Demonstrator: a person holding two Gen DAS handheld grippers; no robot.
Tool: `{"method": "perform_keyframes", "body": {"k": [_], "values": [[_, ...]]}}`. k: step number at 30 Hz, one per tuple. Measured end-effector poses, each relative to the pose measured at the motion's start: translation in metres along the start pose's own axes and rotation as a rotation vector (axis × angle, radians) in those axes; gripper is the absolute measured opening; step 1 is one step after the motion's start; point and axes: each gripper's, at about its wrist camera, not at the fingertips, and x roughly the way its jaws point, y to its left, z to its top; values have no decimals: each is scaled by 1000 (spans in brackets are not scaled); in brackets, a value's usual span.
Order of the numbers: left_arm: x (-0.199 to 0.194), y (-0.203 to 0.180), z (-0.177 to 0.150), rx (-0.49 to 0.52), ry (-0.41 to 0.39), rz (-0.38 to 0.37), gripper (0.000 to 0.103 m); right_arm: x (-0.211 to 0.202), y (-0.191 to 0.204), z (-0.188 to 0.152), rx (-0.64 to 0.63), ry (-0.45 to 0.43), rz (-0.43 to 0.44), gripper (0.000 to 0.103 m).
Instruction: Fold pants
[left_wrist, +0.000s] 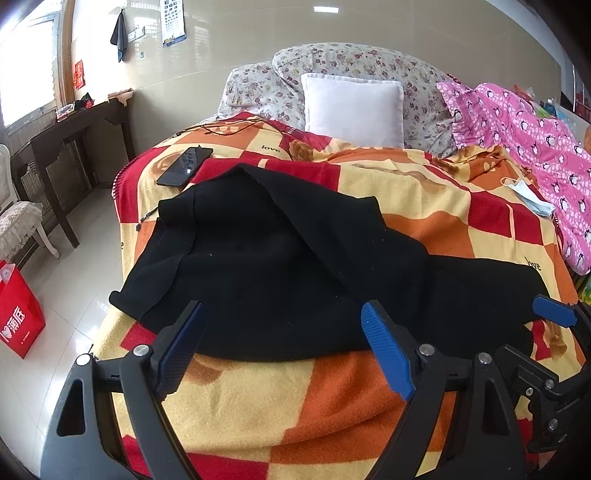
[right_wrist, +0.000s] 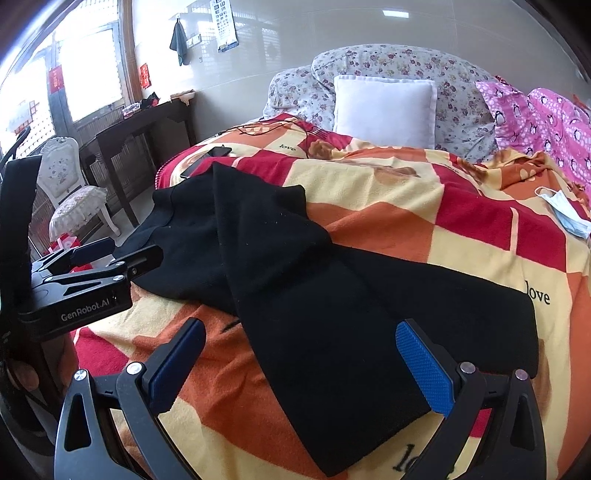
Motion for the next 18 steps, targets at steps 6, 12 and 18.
{"method": "perform_keyframes", "body": {"k": [6,12,18], "values": [[4,-1,-1,-8,8,0,86,6,-2,0,5,16,-9,102],[9,-1,-3,-12,18,3,86,12,-2,0,9,28,-6,102],[16,1,-4,-19,33,8,86,21,1,2,-2,41,-4,102]]}}
